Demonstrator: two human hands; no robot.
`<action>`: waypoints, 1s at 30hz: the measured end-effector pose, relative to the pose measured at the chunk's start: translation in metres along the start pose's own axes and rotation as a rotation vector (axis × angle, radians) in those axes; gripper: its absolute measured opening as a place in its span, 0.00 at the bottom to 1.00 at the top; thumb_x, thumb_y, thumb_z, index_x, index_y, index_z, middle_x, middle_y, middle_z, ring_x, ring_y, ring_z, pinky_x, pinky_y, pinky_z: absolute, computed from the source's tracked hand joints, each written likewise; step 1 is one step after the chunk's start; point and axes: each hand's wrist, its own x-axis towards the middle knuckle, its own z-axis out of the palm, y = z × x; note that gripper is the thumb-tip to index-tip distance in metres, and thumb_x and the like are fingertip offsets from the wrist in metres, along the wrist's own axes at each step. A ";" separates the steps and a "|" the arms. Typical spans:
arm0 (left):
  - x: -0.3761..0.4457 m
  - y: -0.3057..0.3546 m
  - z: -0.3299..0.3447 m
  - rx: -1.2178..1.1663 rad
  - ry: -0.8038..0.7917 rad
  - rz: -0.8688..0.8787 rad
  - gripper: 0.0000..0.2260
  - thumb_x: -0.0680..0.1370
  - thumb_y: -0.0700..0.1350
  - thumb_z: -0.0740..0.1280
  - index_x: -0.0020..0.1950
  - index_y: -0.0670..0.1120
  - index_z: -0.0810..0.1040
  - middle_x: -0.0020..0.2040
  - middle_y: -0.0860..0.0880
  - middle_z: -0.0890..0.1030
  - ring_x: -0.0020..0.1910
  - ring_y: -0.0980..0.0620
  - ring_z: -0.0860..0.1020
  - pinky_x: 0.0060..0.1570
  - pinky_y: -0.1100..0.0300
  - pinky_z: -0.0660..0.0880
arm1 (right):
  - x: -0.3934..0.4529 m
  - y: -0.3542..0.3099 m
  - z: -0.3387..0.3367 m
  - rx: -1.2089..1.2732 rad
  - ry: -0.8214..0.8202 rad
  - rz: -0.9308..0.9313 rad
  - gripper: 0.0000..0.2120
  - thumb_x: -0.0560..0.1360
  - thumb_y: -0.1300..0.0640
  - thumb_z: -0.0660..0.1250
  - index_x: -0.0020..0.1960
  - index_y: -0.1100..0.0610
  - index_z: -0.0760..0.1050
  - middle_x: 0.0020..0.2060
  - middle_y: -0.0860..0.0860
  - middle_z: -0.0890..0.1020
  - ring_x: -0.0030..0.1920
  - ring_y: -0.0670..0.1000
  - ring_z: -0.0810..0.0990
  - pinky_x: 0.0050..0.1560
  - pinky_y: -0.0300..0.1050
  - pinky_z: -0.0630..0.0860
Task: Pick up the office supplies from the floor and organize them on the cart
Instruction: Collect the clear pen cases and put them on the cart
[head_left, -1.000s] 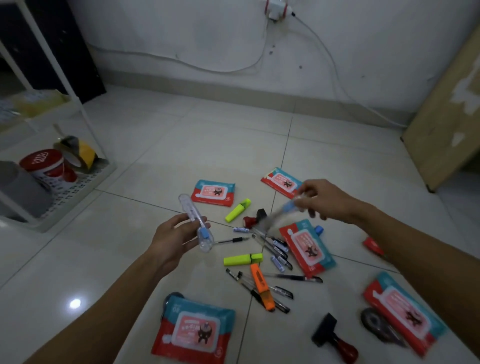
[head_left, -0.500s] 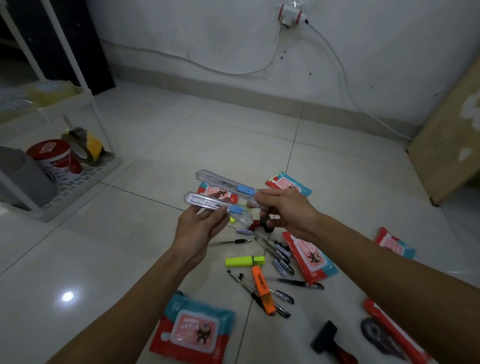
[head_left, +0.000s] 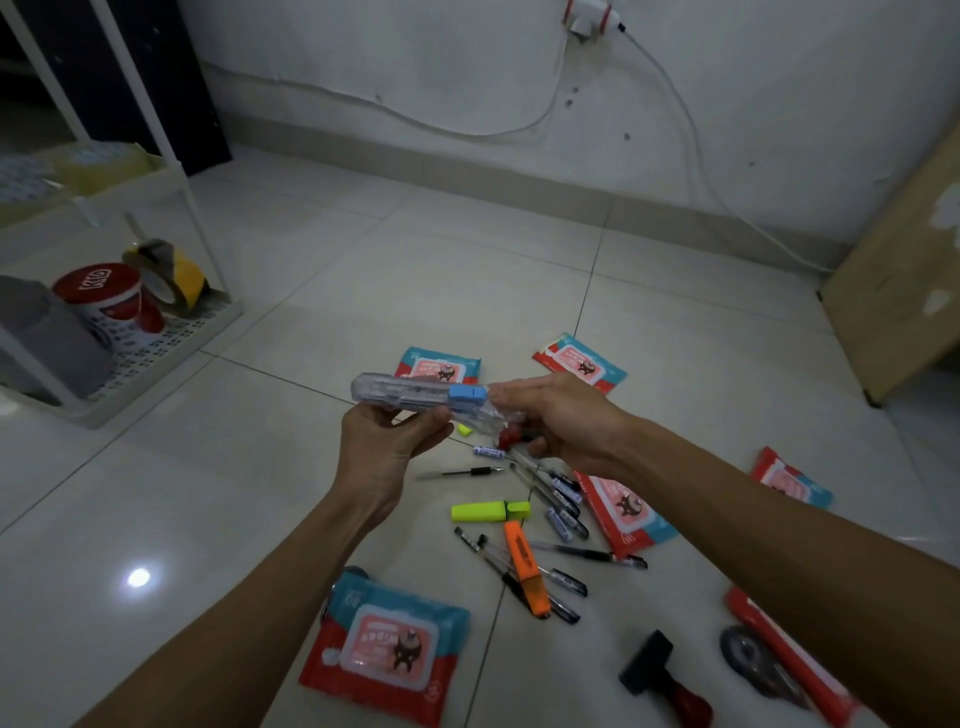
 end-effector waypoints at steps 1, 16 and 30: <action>0.000 0.000 0.000 -0.002 0.003 0.007 0.13 0.71 0.30 0.70 0.53 0.43 0.81 0.51 0.48 0.85 0.49 0.50 0.85 0.45 0.56 0.83 | 0.000 0.001 0.001 -0.007 -0.006 0.003 0.11 0.77 0.57 0.69 0.57 0.61 0.82 0.43 0.57 0.80 0.43 0.53 0.73 0.26 0.37 0.69; 0.005 0.003 -0.007 -0.076 -0.033 -0.086 0.17 0.69 0.43 0.72 0.57 0.43 0.80 0.56 0.43 0.84 0.53 0.49 0.83 0.41 0.58 0.81 | -0.005 0.003 0.018 0.147 -0.144 0.056 0.16 0.81 0.51 0.63 0.64 0.58 0.76 0.54 0.57 0.85 0.43 0.49 0.83 0.30 0.39 0.77; 0.018 0.025 0.006 -0.011 0.028 0.029 0.14 0.70 0.41 0.74 0.55 0.47 0.81 0.54 0.46 0.85 0.51 0.48 0.84 0.46 0.56 0.82 | 0.006 -0.015 0.029 0.426 -0.014 0.013 0.09 0.79 0.56 0.66 0.53 0.61 0.79 0.36 0.54 0.82 0.32 0.46 0.78 0.25 0.35 0.74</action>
